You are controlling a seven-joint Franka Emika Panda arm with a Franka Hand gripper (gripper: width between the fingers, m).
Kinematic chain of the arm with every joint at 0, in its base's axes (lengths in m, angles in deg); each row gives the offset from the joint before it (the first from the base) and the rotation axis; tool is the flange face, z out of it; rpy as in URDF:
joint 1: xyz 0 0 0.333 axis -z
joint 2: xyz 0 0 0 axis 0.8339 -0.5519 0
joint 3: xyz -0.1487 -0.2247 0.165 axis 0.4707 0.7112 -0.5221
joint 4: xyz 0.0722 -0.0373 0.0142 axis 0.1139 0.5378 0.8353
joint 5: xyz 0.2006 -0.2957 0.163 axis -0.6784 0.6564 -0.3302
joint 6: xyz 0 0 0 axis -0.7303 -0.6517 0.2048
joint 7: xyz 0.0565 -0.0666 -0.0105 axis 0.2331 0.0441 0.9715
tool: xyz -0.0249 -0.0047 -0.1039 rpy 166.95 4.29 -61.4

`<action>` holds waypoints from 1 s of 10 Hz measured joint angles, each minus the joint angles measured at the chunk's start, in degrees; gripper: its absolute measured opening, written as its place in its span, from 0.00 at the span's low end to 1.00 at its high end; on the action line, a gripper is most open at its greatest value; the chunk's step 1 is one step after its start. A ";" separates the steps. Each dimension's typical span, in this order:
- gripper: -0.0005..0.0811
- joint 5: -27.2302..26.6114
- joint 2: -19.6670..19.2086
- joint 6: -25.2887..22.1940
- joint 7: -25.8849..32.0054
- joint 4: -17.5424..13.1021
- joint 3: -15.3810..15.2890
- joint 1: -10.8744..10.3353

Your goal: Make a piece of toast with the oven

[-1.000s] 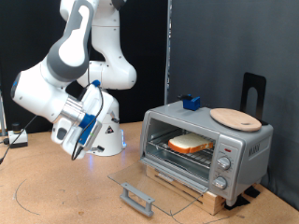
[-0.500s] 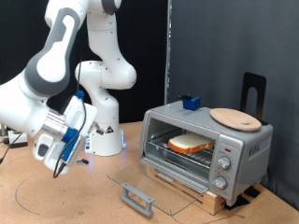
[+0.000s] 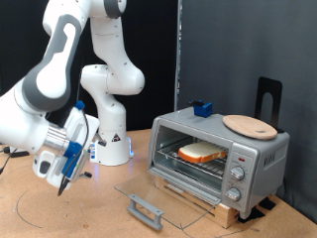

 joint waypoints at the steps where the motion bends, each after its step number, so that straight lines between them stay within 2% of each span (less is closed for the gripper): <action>1: 1.00 0.63 -1.24 1.53 0.40 0.83 0.01 0.00; 5: 1.00 1.47 -6.97 10.43 3.82 1.99 -0.06 -0.03; 8: 1.00 1.15 -9.98 11.26 6.06 2.14 -0.85 -0.05; 10: 1.00 0.46 -10.06 9.93 7.93 3.72 -2.92 -0.25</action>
